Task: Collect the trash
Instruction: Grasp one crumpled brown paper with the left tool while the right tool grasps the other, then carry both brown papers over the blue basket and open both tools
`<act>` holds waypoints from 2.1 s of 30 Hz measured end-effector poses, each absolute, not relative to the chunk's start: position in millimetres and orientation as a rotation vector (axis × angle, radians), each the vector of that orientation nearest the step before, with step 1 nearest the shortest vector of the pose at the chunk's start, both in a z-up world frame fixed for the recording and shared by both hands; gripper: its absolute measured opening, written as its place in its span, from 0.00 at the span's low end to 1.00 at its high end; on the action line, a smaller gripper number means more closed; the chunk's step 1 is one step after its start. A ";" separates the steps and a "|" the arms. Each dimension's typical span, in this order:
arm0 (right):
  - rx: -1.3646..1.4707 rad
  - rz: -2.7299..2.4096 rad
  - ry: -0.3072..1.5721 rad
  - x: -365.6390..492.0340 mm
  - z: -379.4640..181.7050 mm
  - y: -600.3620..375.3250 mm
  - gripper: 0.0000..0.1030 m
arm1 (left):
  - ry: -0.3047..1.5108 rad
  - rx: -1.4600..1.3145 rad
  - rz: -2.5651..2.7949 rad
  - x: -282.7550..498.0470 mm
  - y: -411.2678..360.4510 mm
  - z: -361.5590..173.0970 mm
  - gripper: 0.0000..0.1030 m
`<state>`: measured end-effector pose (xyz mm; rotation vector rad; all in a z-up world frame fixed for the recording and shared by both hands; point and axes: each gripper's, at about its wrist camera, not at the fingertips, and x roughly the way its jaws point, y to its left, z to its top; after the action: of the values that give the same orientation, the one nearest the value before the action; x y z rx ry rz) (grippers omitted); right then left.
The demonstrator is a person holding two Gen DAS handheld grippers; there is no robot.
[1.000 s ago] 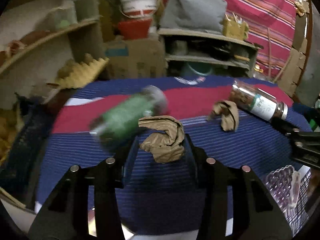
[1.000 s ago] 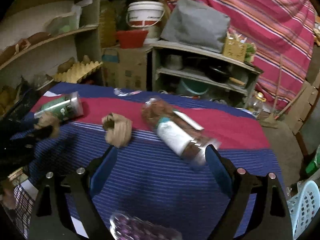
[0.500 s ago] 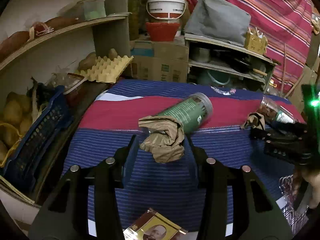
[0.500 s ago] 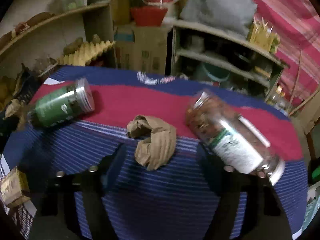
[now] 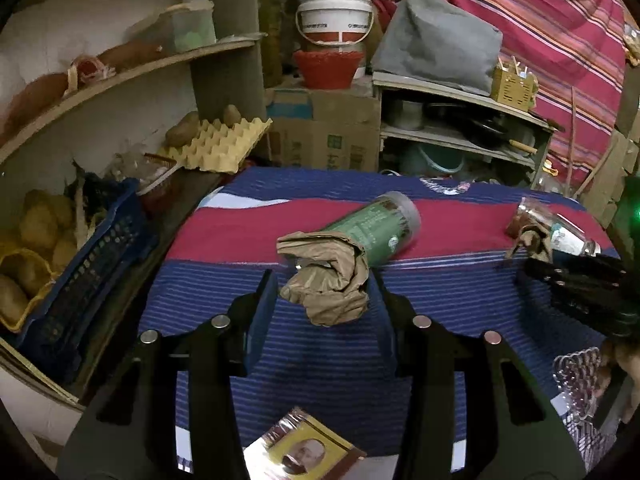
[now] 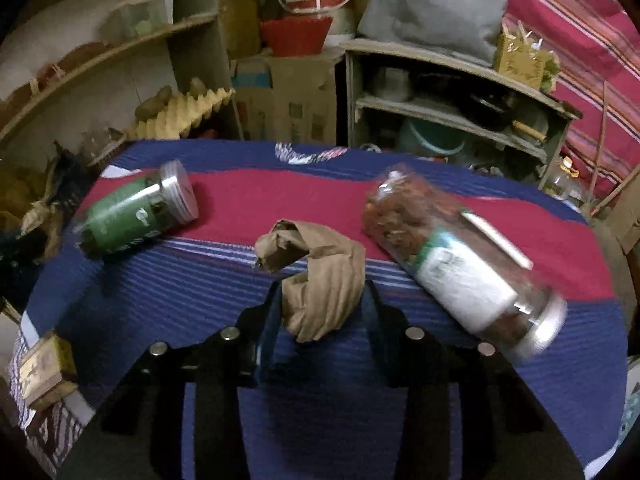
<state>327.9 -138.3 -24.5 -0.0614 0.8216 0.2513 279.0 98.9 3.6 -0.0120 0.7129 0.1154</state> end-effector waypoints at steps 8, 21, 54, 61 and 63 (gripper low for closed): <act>-0.102 0.213 0.748 274.3 8.9 -191.0 0.39 | 0.654 0.034 0.067 255.8 46.1 30.8 0.43; -0.065 0.016 0.677 183.6 34.8 -332.2 0.39 | 0.620 0.042 -0.089 223.3 -81.5 39.5 0.43; 0.172 -0.328 0.672 95.1 -8.2 -577.5 0.39 | 0.581 0.182 -0.584 174.6 -402.1 -1.3 0.44; 0.195 -0.360 0.668 92.6 -13.0 -592.9 0.39 | 0.576 0.206 -0.621 172.6 -435.2 0.6 0.49; 0.202 -0.365 0.670 91.0 -15.0 -596.7 0.39 | 0.580 0.200 -0.624 172.8 -439.6 2.6 0.63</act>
<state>91.0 -596.7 -15.0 0.2025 0.6703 -0.3652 172.8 -439.6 2.6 0.1998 0.5795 -0.6240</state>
